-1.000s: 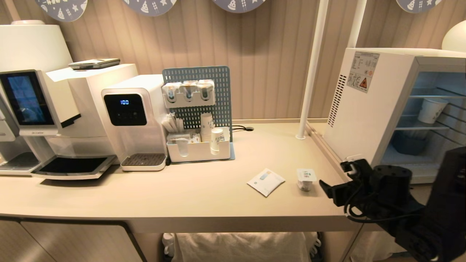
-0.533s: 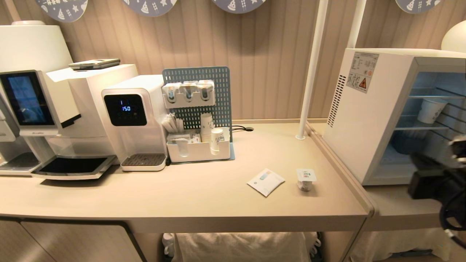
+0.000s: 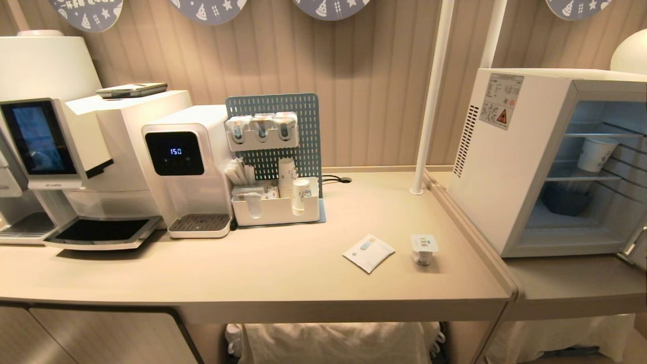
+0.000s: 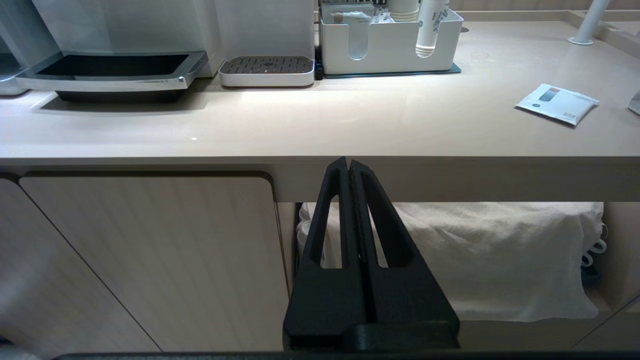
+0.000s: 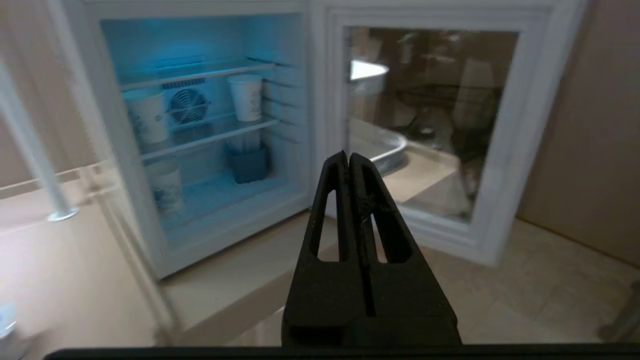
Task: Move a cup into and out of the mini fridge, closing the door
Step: Close the freezer door
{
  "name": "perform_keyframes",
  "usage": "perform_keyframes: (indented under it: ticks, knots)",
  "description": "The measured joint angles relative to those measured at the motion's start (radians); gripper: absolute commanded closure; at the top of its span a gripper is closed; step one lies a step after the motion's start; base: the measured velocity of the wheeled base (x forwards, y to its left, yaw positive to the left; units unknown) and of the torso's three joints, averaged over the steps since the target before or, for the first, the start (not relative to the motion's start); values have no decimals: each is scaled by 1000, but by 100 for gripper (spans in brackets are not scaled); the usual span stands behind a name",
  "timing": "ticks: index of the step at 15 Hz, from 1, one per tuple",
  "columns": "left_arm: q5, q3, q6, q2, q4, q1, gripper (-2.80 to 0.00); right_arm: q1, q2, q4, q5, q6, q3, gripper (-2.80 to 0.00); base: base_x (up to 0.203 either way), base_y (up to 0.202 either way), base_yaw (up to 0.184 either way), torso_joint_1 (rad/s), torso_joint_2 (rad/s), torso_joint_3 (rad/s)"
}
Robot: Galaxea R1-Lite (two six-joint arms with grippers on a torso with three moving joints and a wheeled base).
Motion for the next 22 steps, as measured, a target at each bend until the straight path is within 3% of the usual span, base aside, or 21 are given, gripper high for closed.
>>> perform_keyframes:
  ticks: [3,4,6,11,16,18,22]
  knots:
    - [0,0,0,0,0,1,0,86,-104,260,14,159,-17,0,0,0,0,0,0,0]
    - [0,0,0,0,0,1,0,98,-116,296,-7,225,14,0,0,0,0,0,0,0]
    - [0,0,0,0,0,0,0,110,-131,237,-34,330,116,0,0,0,0,0,0,0]
    - [0,0,0,0,0,1,0,99,-140,181,-147,311,135,0,0,0,0,0,0,0]
    - [0,0,0,0,0,1,0,31,-176,243,-146,312,157,0,0,0,0,0,0,0]
    - [0,0,0,0,0,1,0,23,-261,245,-26,315,216,0,0,0,0,0,0,0]
    - [0,0,0,0,0,2,0,15,-391,173,452,314,372,0,0,0,0,0,0,0]
